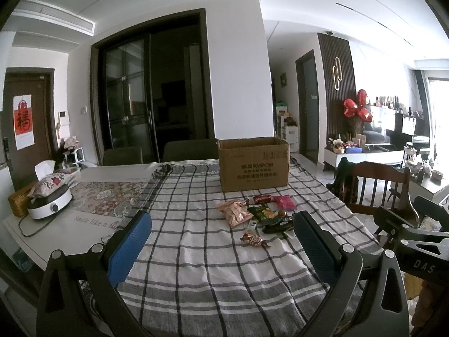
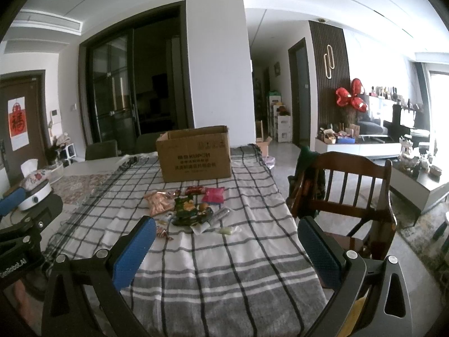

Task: Organize snacks

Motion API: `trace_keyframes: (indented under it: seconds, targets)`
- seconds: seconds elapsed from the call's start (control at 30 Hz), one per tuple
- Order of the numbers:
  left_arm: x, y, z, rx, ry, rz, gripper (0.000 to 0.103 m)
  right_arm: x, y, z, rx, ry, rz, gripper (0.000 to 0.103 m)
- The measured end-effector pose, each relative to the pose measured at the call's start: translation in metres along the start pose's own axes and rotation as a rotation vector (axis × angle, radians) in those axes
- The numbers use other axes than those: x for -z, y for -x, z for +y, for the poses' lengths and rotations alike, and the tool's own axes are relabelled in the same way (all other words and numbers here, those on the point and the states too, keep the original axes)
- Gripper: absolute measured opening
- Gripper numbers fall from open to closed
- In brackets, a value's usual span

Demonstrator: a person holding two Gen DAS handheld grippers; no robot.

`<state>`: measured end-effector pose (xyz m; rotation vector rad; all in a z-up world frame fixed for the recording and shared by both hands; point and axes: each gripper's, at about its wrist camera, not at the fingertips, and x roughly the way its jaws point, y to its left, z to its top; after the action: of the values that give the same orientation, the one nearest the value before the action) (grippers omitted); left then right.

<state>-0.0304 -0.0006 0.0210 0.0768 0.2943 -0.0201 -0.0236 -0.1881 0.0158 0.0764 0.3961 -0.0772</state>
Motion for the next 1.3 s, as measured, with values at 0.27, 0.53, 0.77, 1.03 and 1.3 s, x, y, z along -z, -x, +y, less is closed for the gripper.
trace_keyframes:
  seconds: [0.27, 0.53, 0.77, 1.03, 1.3]
  targets:
    - [0.000, 0.000, 0.000, 0.000, 0.000, 0.001, 0.103, 0.000, 0.000, 0.000, -0.001, 0.000, 0.001, 0.102]
    - [0.000, 0.000, 0.000, 0.001, 0.000, 0.001, 0.103, 0.000, 0.000, 0.000, -0.001, -0.002, 0.004, 0.102]
    - [0.006, -0.005, -0.006, 0.003, -0.004, 0.021, 0.103, 0.003, -0.004, 0.003, -0.004, 0.000, 0.023, 0.102]
    - [0.007, -0.029, -0.011, 0.026, -0.017, 0.061, 0.103, 0.008, -0.024, 0.000, 0.004, 0.014, 0.058, 0.102]
    - [0.003, -0.069, -0.017, 0.054, 0.004, 0.138, 0.094, 0.005, -0.059, -0.007, -0.008, -0.016, 0.125, 0.102]
